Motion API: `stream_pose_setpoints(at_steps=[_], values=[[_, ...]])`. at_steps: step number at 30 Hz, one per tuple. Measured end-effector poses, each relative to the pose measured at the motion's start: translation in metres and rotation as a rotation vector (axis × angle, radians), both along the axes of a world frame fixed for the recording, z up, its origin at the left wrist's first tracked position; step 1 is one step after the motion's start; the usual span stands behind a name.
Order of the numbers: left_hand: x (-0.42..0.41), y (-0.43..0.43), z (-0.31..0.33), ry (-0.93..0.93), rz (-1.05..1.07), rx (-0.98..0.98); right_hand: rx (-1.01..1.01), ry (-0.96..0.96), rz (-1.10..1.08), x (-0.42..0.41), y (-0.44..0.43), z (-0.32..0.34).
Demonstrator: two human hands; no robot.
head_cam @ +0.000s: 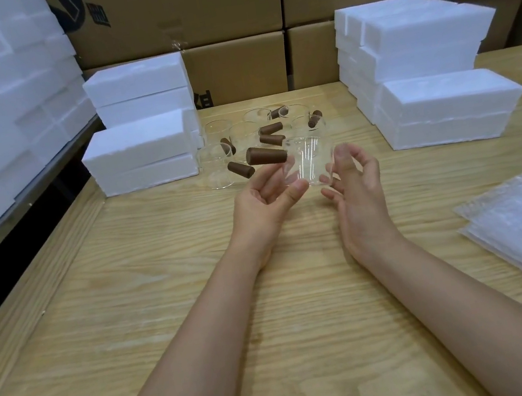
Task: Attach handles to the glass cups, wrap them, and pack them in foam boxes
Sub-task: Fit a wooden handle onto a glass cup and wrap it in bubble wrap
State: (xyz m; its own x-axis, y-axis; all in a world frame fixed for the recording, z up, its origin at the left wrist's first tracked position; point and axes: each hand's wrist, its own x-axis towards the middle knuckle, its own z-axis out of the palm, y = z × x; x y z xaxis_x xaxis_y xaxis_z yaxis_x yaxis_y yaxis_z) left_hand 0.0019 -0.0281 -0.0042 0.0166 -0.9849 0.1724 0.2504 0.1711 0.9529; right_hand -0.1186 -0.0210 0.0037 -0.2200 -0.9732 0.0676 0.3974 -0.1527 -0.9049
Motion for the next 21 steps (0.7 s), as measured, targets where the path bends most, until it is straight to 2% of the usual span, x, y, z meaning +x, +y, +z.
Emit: stream_pose_setpoints(at_steps=[6,11,19,21], values=[[-0.0002,0.0020,-0.0004,-0.047,0.011,-0.037,-0.013,0.053,0.086,0.0037,0.0025,-0.0029],[-0.0008,0.0043,0.0034,-0.047,0.039,-0.100,-0.028,-0.068,0.136,0.0006,0.0018,-0.0019],[0.0052,0.0021,0.0090,0.235,-0.005,0.025,0.035,-0.256,0.251,0.0000,0.0014,0.0006],[0.0042,0.0032,0.0093,0.215,-0.057,0.070,0.040,-0.278,0.273,0.0002,0.0012,0.0009]])
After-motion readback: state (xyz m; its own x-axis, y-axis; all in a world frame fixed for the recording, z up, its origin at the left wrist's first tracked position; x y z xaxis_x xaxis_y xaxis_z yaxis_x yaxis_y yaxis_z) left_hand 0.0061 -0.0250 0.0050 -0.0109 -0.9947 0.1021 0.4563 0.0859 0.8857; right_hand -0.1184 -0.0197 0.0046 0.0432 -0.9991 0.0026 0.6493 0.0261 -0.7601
